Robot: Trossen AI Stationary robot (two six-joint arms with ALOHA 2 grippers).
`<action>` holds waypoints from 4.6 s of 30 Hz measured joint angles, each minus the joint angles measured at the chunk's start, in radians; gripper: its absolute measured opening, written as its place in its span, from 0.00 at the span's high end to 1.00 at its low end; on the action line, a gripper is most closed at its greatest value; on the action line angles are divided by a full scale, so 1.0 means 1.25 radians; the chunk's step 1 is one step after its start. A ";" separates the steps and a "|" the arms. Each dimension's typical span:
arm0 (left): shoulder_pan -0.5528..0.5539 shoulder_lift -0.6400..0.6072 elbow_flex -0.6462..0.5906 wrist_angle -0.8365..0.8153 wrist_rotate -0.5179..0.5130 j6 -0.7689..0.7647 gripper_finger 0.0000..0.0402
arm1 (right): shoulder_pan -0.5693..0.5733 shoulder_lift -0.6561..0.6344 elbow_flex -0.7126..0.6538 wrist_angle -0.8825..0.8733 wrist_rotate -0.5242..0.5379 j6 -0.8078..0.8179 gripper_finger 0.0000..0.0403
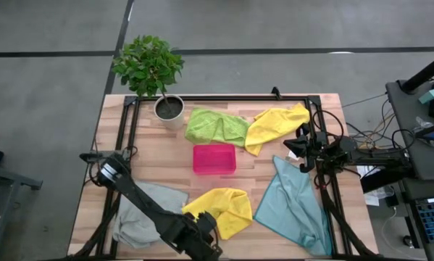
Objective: Fold microfiber towels
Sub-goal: Fold the bottom yellow microfiber cloth
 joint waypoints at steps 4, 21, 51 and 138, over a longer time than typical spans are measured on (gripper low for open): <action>0.002 0.007 -0.021 -0.004 -0.024 0.019 0.93 | 0.000 0.000 0.000 -0.001 0.000 0.002 0.98; -0.011 0.015 -0.045 -0.042 -0.069 0.548 0.90 | 0.000 0.000 0.000 -0.013 0.000 0.000 0.98; -0.040 0.108 -0.089 -0.006 -0.103 0.479 0.56 | 0.000 0.000 0.000 -0.021 0.000 -0.012 0.98; -0.026 -0.474 -0.347 -0.098 -0.325 0.636 1.00 | 0.002 0.201 0.024 0.329 -0.081 0.049 0.98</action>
